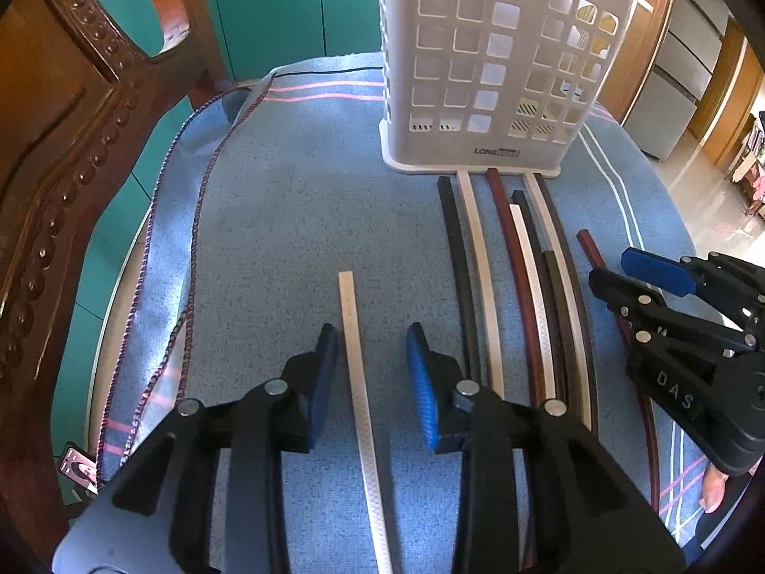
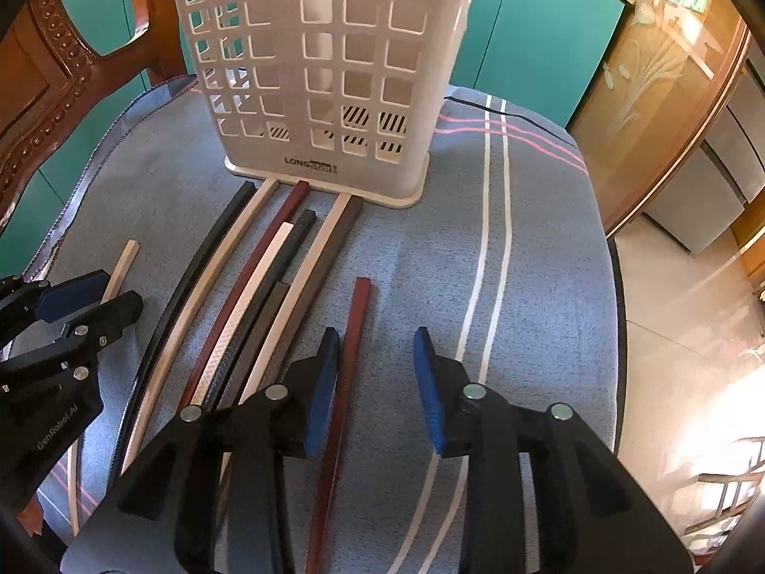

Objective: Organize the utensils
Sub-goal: 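Lower the left tool over a pale chopstick while the right tool lowers over a red chopstick, then close the left tool on the pale chopstick while the right tool closes on the red chopstick, then lift both chopsticks over the white holder and open both tools to drop them in, then lower the left tool over a black chopstick while the right tool lowers over a dark brown one, then close the left tool on the black chopstick while the right tool closes on the dark brown chopstick, then lift both chopsticks over the white holder and open both tools to drop them in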

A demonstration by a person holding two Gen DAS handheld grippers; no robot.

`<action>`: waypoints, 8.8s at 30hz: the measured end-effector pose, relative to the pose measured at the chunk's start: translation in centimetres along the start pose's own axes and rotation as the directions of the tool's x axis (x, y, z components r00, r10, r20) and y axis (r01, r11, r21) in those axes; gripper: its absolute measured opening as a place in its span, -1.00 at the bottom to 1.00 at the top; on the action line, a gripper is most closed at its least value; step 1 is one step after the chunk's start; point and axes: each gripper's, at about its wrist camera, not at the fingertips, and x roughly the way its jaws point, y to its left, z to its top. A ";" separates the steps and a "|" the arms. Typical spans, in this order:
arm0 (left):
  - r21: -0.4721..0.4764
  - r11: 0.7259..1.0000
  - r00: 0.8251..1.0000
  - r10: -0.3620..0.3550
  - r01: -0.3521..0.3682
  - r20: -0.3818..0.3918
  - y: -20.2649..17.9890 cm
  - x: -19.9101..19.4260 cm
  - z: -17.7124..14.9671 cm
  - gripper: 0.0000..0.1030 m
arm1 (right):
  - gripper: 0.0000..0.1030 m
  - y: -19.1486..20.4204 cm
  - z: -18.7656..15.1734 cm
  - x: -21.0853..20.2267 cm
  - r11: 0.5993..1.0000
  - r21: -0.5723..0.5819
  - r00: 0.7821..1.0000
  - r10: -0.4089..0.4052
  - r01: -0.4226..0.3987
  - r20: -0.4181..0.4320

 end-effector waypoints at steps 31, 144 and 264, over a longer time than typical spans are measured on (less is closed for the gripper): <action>0.011 0.981 0.895 -0.183 0.196 0.407 2.2 -17.5 2.2 -0.87 | -0.87 -4.3 -0.3 -20.5 0.927 0.039 0.830 0.315 -0.373 0.460; 0.081 0.992 0.995 -0.098 0.097 0.009 0.3 1.8 1.8 -0.39 | -0.27 -1.8 0.2 -1.7 0.959 0.139 0.968 0.243 -0.248 0.058; -0.154 0.979 0.770 -0.003 0.131 0.638 3.0 -17.2 14.9 -0.86 | -0.87 -8.0 8.6 -18.3 0.919 0.265 0.672 -0.001 -0.291 0.740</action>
